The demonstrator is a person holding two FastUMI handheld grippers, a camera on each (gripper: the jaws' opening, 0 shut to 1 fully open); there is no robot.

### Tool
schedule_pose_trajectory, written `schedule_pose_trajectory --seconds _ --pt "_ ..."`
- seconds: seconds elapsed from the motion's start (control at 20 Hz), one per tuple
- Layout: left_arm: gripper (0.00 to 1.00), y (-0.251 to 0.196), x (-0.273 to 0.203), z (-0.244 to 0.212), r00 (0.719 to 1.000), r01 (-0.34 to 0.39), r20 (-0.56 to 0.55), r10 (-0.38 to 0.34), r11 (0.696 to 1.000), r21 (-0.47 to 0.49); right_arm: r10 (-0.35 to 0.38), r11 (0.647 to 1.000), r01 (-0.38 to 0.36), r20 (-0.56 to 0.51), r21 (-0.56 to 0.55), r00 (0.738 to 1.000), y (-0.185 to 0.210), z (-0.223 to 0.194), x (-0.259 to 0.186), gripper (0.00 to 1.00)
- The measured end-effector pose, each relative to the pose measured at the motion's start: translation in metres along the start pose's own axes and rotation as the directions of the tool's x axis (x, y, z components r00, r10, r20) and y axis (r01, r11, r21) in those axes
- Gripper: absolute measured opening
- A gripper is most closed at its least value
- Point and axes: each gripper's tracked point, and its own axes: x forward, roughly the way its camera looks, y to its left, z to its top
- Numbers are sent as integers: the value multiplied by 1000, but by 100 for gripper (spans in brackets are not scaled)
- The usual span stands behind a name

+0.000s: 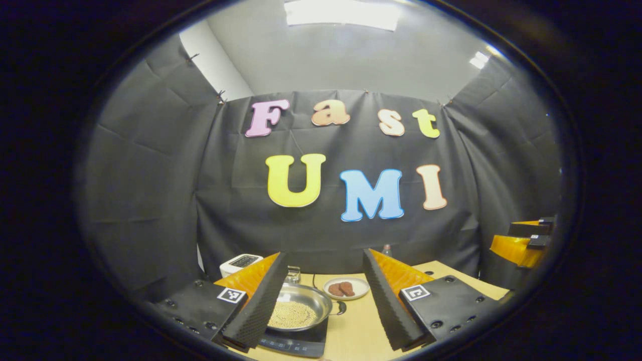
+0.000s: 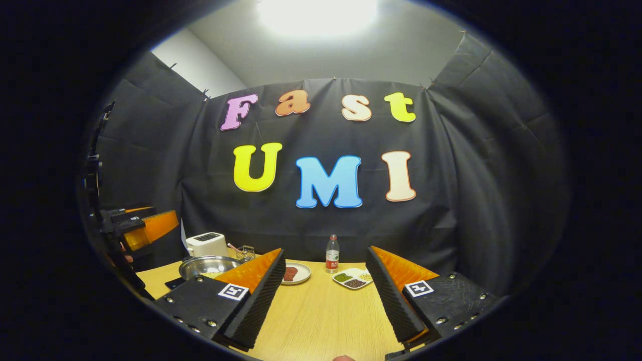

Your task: First push the handle of the pot to place it horizontally, then grasp the pot with both hands and set it on the induction cooktop.

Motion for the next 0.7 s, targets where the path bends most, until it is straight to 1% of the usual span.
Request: schedule_pose_trajectory --seconds 0.1,0.15,0.25,0.3,0.35,0.4,0.55,0.6,0.7 --pt "94 2 -5 6 1000 9 14 -9 1000 4 9 1000 -9 26 7 1000 8 10 -3 98" --pt "100 4 -6 11 1000 10 27 -10 1000 6 6 1000 -6 34 6 999 10 14 -4 98" --pt "100 8 -12 13 999 12 33 -12 1000 12 7 1000 -7 42 3 999 17 15 -5 98" --pt "97 11 -14 14 999 11 39 -11 1000 16 10 1000 -11 46 3 999 20 18 -6 98" --pt "97 15 -15 15 999 9 43 -10 1000 19 9 1000 -9 45 5 999 23 18 -4 98" --pt "99 18 -17 14 999 9 44 -10 1000 18 11 1000 -11 43 6 999 26 17 -3 98" --pt "99 25 -19 13 999 11 38 -12 1000 10 -7 1000 7 52 -14 999 30 22 -3 98" --pt "97 29 -20 11 999 7 36 -7 1000 9 -4 1000 5 56 -15 998 35 24 -4 98" --pt "97 36 -20 12 999 1 41 -1 1000 8 -2 1000 4 68 -17 998 40 29 -3 97"
